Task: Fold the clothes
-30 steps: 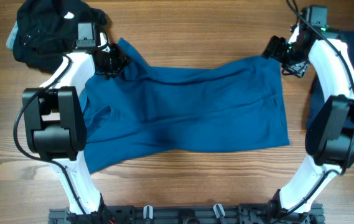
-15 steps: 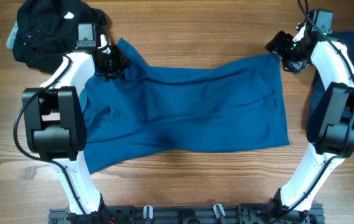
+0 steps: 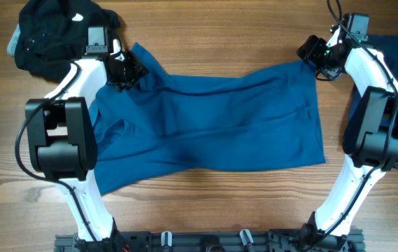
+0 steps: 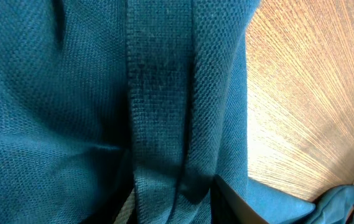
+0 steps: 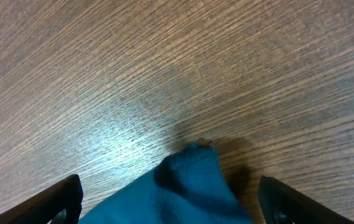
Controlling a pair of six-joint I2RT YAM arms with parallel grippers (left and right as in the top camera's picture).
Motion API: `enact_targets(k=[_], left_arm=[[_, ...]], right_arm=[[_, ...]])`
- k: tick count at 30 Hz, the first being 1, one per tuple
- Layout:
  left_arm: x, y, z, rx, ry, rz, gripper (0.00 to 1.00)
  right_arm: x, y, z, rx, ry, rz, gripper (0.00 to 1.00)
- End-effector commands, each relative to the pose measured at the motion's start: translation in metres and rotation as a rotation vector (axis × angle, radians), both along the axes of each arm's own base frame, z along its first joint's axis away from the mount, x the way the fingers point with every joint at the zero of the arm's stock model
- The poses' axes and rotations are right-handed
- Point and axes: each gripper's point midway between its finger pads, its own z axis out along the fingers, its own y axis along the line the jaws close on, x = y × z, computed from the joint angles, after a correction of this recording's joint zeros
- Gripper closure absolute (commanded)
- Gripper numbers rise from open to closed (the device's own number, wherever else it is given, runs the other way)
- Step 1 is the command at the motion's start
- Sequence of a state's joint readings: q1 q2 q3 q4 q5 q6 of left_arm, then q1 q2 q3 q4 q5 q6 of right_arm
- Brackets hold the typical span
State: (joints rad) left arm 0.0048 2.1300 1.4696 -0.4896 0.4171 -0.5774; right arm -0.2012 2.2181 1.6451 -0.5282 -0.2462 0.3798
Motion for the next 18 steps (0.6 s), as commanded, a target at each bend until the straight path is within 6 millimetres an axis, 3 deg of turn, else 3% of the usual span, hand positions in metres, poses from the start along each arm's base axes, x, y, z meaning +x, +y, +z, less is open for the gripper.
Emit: enact_targets(k=[1, 6, 10, 18], left_arm=[[0.003, -0.003, -0.003, 0.001, -0.006, -0.026, 0.64], [0.003, -0.003, -0.003, 0.001, -0.006, -0.026, 0.61], [0.003, -0.003, -0.003, 0.0, -0.006, -0.026, 0.61], [0.003, -0.003, -0.003, 0.001, -0.006, -0.026, 0.58]], right_arm=[[0.004, 0.0, -0.006, -0.02, -0.003, 0.039, 0.1], [0.0, -0.003, -0.019, -0.032, 0.03, 0.03, 0.13], [-0.003, -0.004, -0.025, -0.038, 0.046, 0.033, 0.23], [-0.004, -0.009, -0.027, -0.075, 0.055, 0.033, 0.69]])
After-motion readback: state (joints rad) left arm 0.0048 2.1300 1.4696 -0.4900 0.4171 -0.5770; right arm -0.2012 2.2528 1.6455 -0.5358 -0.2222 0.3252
